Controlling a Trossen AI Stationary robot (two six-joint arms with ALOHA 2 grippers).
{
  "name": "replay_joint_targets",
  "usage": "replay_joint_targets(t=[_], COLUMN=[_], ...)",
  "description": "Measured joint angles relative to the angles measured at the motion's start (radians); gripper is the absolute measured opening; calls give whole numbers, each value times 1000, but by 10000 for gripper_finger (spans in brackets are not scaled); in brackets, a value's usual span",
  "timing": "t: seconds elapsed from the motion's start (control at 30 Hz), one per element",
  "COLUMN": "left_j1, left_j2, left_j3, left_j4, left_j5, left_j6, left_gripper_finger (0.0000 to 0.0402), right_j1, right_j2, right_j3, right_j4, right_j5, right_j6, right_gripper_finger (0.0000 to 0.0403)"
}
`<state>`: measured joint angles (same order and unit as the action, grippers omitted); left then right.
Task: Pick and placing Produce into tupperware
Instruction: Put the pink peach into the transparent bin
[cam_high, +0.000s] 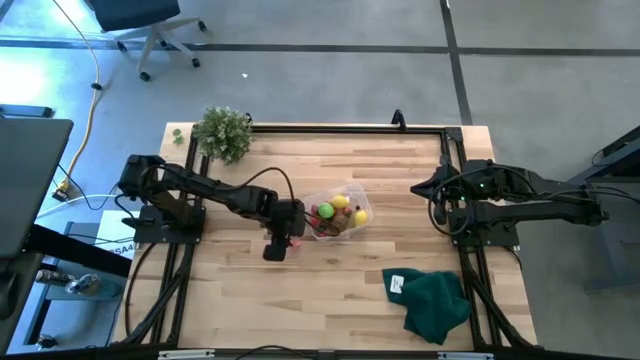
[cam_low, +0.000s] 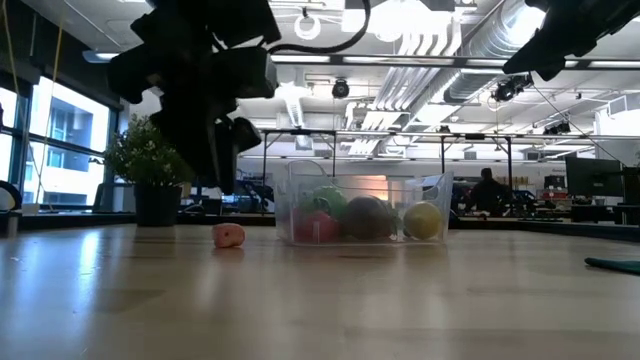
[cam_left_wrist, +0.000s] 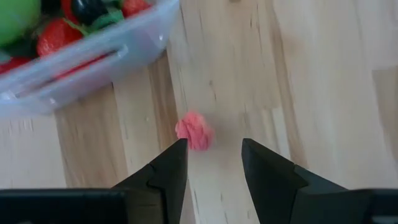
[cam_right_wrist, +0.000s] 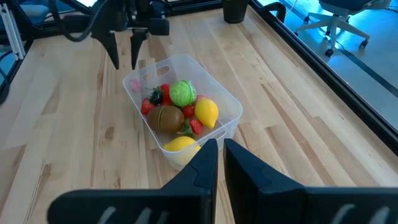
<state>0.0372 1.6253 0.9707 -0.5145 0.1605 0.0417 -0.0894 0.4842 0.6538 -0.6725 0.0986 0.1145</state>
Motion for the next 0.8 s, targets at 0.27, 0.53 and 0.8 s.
replay_joint_targets(t=[0.27,0.53,0.8], left_j1=[0,2,0], left_j2=[13,70,126], left_j3=[-5,-3,-3], left_j4=[10,29,60], left_j5=[-15,-19,-14], left_j6=[23,6,-3], left_gripper_finger=[160,229,259], right_j1=[0,0,0], right_j2=[0,0,0], right_j3=[0,0,0], right_j4=[0,0,0], right_j5=[0,0,0], right_j6=[0,0,0], right_gripper_finger=[19,19,19])
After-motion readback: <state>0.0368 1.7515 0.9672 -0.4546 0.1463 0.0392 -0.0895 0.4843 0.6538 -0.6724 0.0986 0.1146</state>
